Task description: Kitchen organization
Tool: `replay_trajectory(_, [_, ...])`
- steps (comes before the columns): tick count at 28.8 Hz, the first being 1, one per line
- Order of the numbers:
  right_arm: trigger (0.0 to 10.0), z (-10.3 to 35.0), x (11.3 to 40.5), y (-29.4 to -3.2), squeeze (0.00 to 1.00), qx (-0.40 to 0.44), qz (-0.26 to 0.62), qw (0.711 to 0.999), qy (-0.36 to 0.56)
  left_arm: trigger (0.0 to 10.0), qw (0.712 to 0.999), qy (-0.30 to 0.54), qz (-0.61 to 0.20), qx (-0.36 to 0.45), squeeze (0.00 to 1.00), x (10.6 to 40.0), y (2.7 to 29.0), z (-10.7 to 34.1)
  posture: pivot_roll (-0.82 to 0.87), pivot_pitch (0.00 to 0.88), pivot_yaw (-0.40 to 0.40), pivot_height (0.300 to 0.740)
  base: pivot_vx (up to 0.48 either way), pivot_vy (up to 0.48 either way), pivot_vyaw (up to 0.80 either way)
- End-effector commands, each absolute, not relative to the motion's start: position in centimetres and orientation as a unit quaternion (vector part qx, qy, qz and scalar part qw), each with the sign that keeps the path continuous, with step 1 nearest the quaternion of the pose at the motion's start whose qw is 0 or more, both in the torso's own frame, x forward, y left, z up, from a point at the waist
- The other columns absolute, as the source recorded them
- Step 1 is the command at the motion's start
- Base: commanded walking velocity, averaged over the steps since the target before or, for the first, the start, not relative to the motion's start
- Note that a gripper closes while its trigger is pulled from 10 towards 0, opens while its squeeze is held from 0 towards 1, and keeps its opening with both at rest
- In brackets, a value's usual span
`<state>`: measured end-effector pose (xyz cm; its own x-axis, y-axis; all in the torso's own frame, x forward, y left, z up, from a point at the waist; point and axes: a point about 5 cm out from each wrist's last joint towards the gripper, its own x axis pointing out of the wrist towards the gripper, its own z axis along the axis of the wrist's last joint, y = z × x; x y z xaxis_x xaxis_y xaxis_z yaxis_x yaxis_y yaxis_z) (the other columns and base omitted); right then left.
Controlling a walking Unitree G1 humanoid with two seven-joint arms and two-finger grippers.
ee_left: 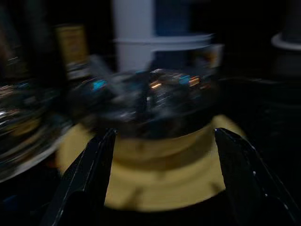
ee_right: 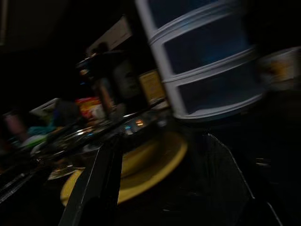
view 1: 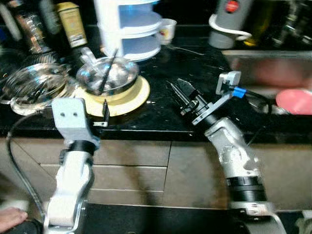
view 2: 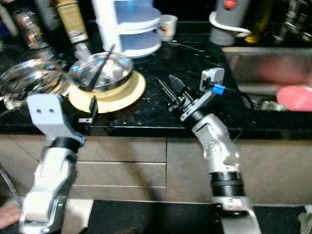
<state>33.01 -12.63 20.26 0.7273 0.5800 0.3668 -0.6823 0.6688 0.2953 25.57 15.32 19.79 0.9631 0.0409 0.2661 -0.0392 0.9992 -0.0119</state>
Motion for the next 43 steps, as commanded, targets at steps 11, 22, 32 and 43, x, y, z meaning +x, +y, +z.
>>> replay_trajectory(11, [10.0,20.2,33.0,-12.2,0.00,0.200,0.357,0.905,-0.118,10.0,0.979,-0.202,0.027,0.025,0.00,25.9,15.8,23.5,0.02,0.021,-0.012,0.740,0.000,0.000,0.00])
replay_trajectory(22, [10.0,19.9,33.0,-12.2,0.00,0.171,0.367,0.908,-0.108,10.0,0.976,-0.199,0.073,0.057,0.00,27.8,18.5,26.1,0.01,0.015,-0.012,0.740,0.000,0.000,0.00])
replay_trajectory(32, [10.0,19.9,31.9,-12.7,0.00,0.158,0.395,0.898,-0.114,10.0,0.988,-0.073,0.122,-0.068,0.00,31.8,23.9,26.8,0.00,0.030,0.011,0.740,0.000,0.000,0.00])
replay_trajectory(43, [10.0,20.5,29.5,-11.8,0.00,0.163,0.486,0.849,-0.127,10.0,0.989,0.037,0.010,-0.140,0.00,34.8,21.8,27.1,-0.01,0.044,0.025,0.740,0.000,0.000,0.00])
